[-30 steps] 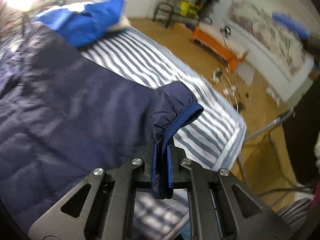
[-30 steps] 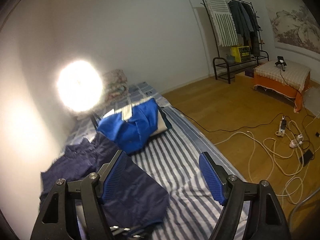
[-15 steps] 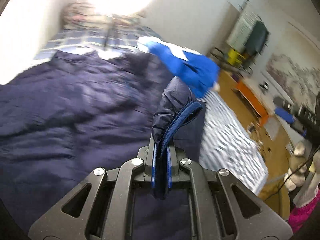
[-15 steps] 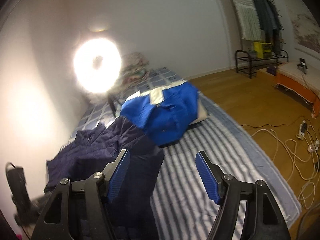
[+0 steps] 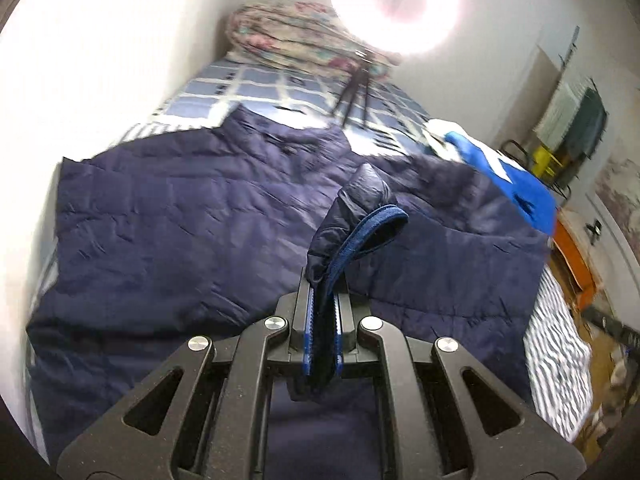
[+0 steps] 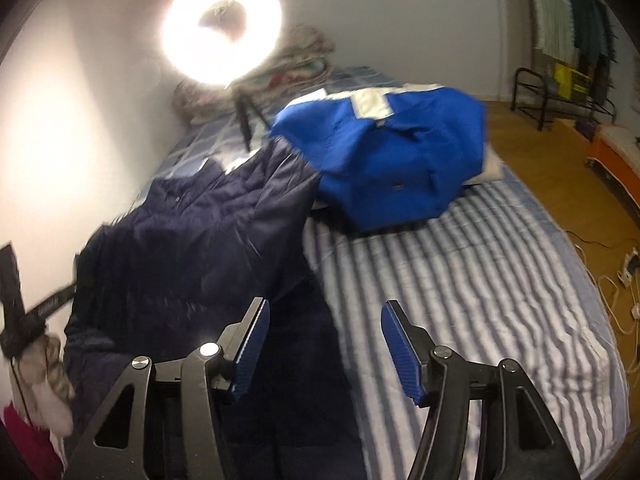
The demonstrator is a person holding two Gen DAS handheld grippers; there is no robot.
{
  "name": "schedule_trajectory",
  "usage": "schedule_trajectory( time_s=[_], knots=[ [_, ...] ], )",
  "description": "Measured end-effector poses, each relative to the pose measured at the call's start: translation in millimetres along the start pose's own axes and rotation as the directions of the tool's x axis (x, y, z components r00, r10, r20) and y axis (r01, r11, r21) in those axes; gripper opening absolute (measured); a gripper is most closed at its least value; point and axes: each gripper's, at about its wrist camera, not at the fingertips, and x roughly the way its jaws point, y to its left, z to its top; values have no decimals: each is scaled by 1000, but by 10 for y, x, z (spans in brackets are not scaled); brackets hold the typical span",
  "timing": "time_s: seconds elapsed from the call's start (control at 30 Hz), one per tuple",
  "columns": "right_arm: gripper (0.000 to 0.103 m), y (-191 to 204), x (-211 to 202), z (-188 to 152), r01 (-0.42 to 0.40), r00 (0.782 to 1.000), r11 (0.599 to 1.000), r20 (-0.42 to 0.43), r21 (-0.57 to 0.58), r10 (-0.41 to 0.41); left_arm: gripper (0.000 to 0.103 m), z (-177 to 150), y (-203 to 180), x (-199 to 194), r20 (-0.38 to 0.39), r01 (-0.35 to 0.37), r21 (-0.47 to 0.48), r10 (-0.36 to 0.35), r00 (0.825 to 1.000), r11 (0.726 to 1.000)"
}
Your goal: Fold large clothes
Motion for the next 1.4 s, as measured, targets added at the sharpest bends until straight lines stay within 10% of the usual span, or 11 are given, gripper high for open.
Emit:
schedule_trajectory(
  time_s=[0.43,0.7,0.97,1.2,1.4],
  knots=[
    [55,828,774,210,40,999,960,-22,-278,-48,6,105,1502,338,-3,-115,-269,119,993,956],
    [54,1265,1384,780,120,993,888,69,-444,-100,6,213,1473,436,20,-94,-221,101,995,971],
    [54,902,2152,1036,279,958,895,42,-348,-282,6,280,1623,601,-9,-170,-253,174,985,952],
    [70,1063,2414,919,377,919,801,83,-465,-384,22,238,1654,797,-65,-346,-201,340,938,917],
    [61,936,2042,1045,278,959,886,60,-372,-276,38,273,1591,462,-22,-389,-152,390,921,909]
  ],
)
